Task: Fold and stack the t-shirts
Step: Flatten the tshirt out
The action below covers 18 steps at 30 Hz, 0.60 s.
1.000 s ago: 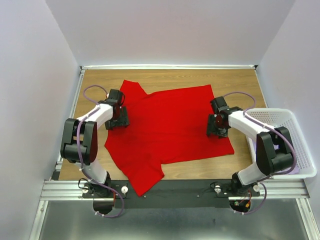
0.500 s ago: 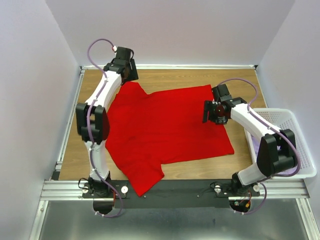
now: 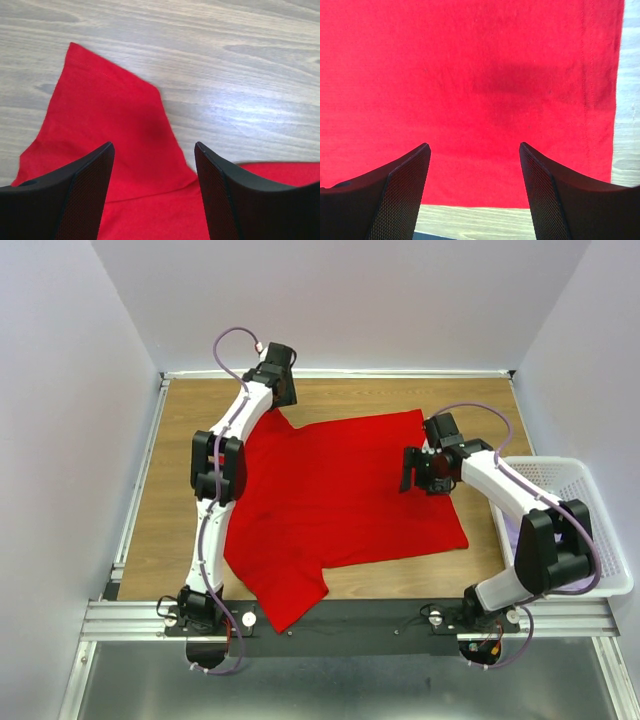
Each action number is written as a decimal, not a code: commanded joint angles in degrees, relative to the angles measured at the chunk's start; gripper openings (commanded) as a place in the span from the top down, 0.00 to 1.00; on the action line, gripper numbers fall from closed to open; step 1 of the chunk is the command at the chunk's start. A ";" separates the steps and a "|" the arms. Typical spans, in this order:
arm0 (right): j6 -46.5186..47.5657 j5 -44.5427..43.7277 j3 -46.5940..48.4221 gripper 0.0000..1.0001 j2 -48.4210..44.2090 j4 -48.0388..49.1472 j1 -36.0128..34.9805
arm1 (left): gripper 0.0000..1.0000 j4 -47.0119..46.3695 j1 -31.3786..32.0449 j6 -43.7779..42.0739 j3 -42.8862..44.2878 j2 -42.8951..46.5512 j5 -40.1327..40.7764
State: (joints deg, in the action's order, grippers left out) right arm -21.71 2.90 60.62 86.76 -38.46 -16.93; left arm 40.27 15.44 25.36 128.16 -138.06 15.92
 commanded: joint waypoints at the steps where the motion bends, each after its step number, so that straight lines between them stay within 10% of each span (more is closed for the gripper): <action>1: 0.97 2.11 -1.99 0.21 -2.21 0.66 -0.12 | 0.27 -2.65 0.47 1.44 1.92 -2.56 3.76; 13: 1.15 2.73 -4.02 0.21 -3.88 0.66 -0.12 | 0.39 -4.32 0.99 0.83 -1.77 -5.73 6.31; 18: 1.32 2.90 -4.89 0.21 -3.53 0.93 -0.21 | 0.58 -4.85 0.99 -0.49 -3.18 -5.47 5.96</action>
State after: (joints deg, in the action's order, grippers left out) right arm -21.28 4.58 57.34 84.58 -38.39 -16.93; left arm 36.88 16.23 25.41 126.08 -143.06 19.90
